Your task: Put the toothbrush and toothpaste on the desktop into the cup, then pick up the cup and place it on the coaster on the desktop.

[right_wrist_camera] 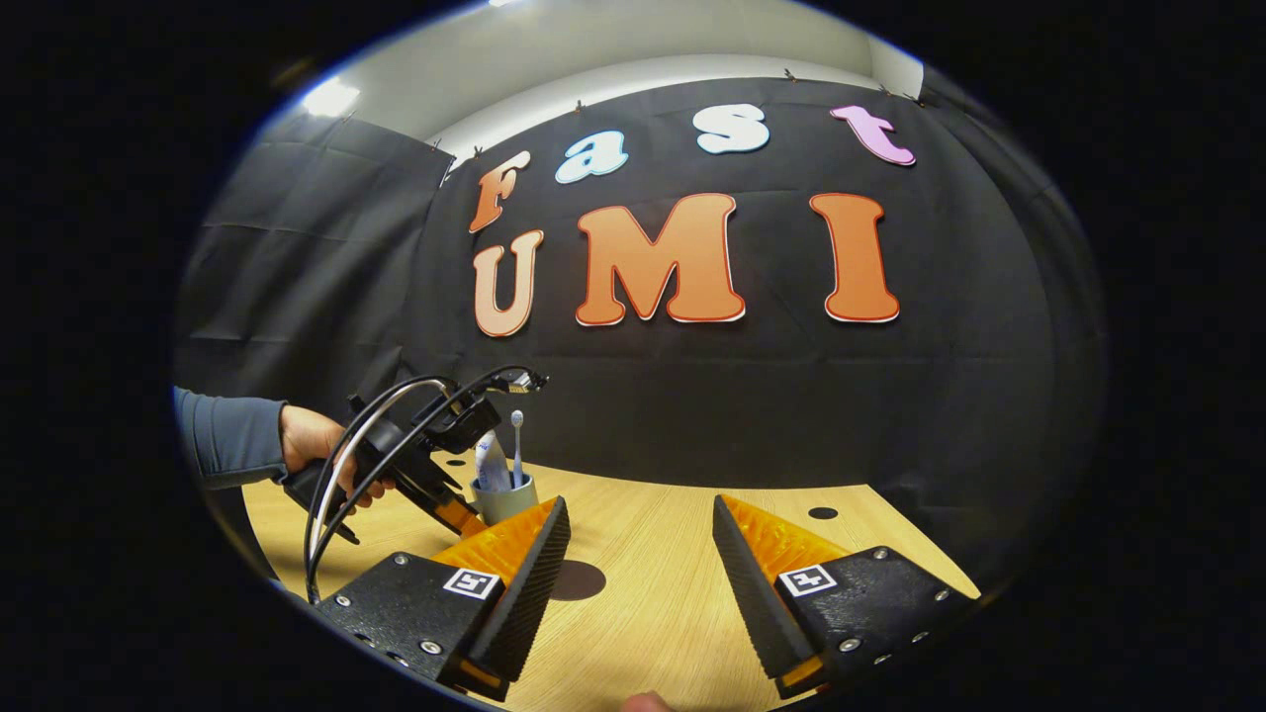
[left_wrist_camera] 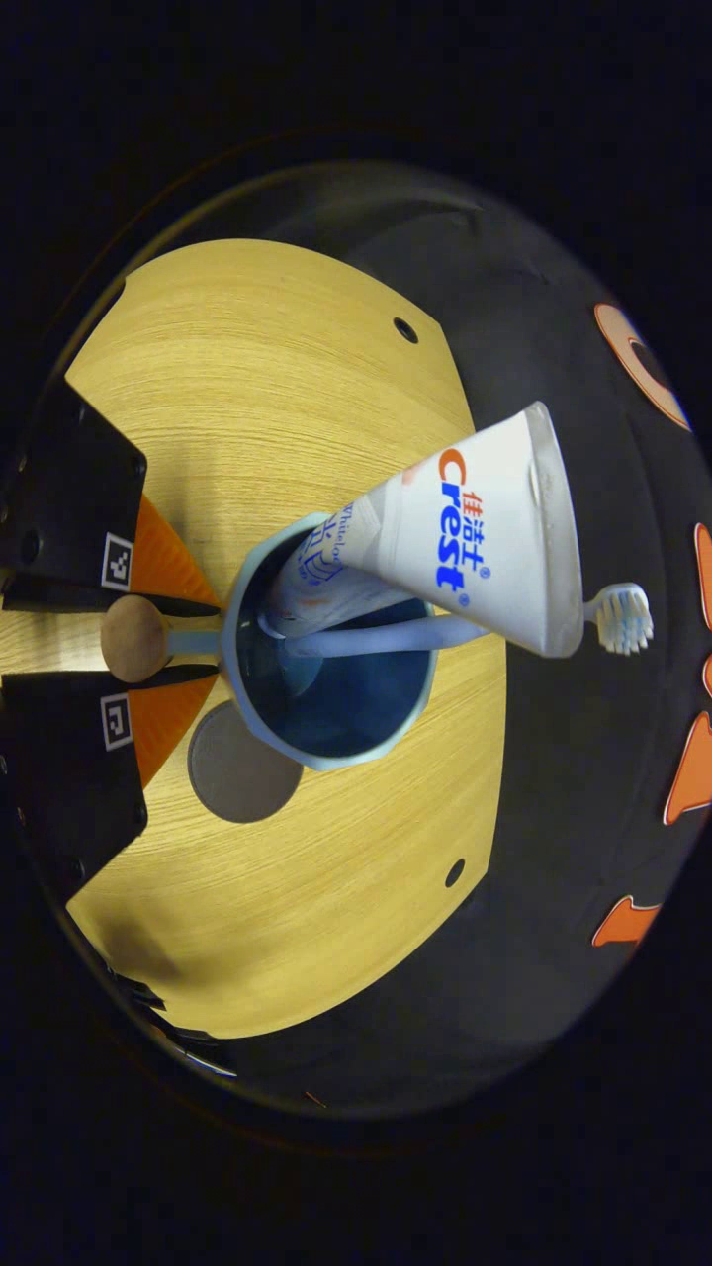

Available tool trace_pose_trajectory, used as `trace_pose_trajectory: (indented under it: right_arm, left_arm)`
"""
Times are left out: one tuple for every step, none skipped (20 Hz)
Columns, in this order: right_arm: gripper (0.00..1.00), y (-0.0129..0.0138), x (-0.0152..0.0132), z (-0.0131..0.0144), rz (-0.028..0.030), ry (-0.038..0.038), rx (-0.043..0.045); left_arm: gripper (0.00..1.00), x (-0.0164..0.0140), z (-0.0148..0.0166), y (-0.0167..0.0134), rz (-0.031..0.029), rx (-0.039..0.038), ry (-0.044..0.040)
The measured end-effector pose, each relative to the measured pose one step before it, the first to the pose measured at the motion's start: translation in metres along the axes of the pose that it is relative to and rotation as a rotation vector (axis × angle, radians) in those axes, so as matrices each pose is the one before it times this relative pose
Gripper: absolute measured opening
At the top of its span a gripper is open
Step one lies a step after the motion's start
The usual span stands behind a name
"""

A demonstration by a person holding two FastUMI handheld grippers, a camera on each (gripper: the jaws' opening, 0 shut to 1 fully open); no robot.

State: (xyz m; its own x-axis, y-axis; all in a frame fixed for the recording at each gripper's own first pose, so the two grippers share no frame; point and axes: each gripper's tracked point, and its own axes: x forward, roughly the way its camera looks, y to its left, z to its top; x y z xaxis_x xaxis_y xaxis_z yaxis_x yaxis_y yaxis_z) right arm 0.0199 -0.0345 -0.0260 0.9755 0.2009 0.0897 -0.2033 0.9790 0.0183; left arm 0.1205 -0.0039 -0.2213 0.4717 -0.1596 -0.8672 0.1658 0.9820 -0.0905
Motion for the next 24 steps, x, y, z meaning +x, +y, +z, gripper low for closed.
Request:
trace_pose_trajectory:
  right_arm:
    - [0.87,-0.00079,-0.00095,0.00047,-0.00433,0.00062,0.00022]
    - [0.87,-0.00136,-0.00191,0.00021,-0.00146,-0.00071,0.00119]
    - [0.87,0.00001,0.00005,-0.00142,-0.0027,0.0006,-0.00068]
    - [0.87,-0.00155,-0.00192,-0.00012,-0.00381,-0.00073,-0.00127]
    - [0.87,-0.00153,-0.00194,0.00026,-0.00289,-0.00082,-0.00095]
    - [0.87,-0.00237,-0.00118,-0.001,-0.00586,0.00267,-0.00115]
    - [0.87,-0.00058,-0.00046,-0.00021,-0.00194,0.001,0.00086]
    - [0.87,-0.00081,-0.00124,0.0003,-0.00548,0.00167,0.00068]
    - [0.87,-0.0021,0.00025,-0.00135,-0.00341,0.00014,0.00127]
    - [0.87,-0.00221,-0.00157,-0.00036,-0.00553,0.00162,0.00005]
    - [0.87,-0.0028,-0.00103,-0.00088,-0.00657,0.00203,0.00016]
    - [0.87,-0.00311,-0.00321,-0.00158,-0.00277,0.00121,0.00092]
    - [0.87,-0.00243,-0.00087,-0.00198,-0.00717,0.00261,0.00057]
    - [0.88,-0.00217,-0.00099,-0.00044,-0.00281,0.00099,0.0023]
    - [0.87,-0.00148,-0.00081,-0.00192,-0.00383,0.00316,0.00148]
    - [0.88,-0.00115,-0.00007,-0.00157,-0.00384,0.00505,0.00091]
    - [0.88,-0.00087,0.00058,-0.00034,-0.00283,0.00481,0.00037]
    - [0.87,-0.00116,-0.00042,-0.00125,-0.00509,0.00353,0.00012]
    - [0.88,0.00134,0.00172,0.00041,0.00053,0.00062,0.00073]
    - [0.87,-0.00004,-0.00071,-0.00006,-0.0013,0.00117,-0.00007]
    - [0.87,0.00063,0.0017,0.00164,0.00056,-0.00079,-0.00038]
    - [0.87,0.00057,0.00095,0.00052,-0.00257,-0.00055,-0.00224]
    - [0.87,-0.00121,-0.00109,-0.00044,-0.00171,-0.00192,-0.00126]
    - [0.87,0.00215,0.00151,0.00284,-0.00393,-0.00108,-0.00068]
  left_arm:
    - [0.23,0.00086,0.0018,0.00057,-0.01157,0.00825,-0.00355]
    - [0.23,0.00176,0.00001,0.00031,-0.01181,0.00781,-0.00222]
    - [0.23,0.00022,0.00069,-0.00011,-0.00852,0.00886,-0.00129]
    - [0.23,-0.00151,0.0009,-0.00009,-0.00732,0.0093,-0.00253]
    - [0.23,0.00098,-0.00035,-0.00015,-0.00506,0.00739,-0.00079]
    - [0.23,-0.00072,0.00004,-0.00191,-0.00816,0.00583,0.0017]
    - [0.23,0.00071,0.00098,-0.00049,-0.00803,0.00721,0.00382]
    - [0.23,0.00018,0.00282,0.00056,-0.00529,0.00822,0.00379]
    - [0.23,0.00026,0.00363,0.00103,-0.00402,0.00709,0.00483]
    - [0.23,0.003,-0.00322,0.00102,-0.00382,0.00209,0.00607]
    - [0.23,-0.00083,0.00148,-0.00112,-0.00446,0.00214,0.00643]
    - [0.23,-0.00158,-0.00013,-0.00105,-0.00519,0.00097,0.00664]
    - [0.23,-0.00125,0.0001,0.00049,-0.00188,0.00286,0.00754]
    - [0.23,-0.00021,-0.00056,-0.00028,0.00003,0.0076,0.00313]
    - [0.23,-0.00017,-0.00007,0.00032,-0.00131,0.00622,0.00713]
    - [0.23,-0.00156,-0.00031,0.00107,-0.00283,-0.00108,0.01169]
    - [0.23,-0.00156,0.00136,0.00089,0.00383,-0.00036,0.01086]
    - [0.24,-0.0031,0.00346,0.00126,0.00176,0.00856,-0.00535]
    - [0.3,-0.00405,0.00447,0.00123,0.00349,0.00965,-0.02338]
    - [0.28,-0.00544,0.00531,0.0019,0.00406,0.01508,-0.02284]
    - [0.35,-0.00481,0.0058,0.00218,0.00076,0.0117,-0.02398]
    - [0.48,-0.00554,0.00554,0.001,-0.00765,0.00571,-0.01907]
    - [0.59,-0.00517,0.00603,0.0015,-0.00491,0.00014,-0.02082]
    - [0.69,-0.00242,-0.00608,0.00001,0.0037,0.00174,-0.0166]
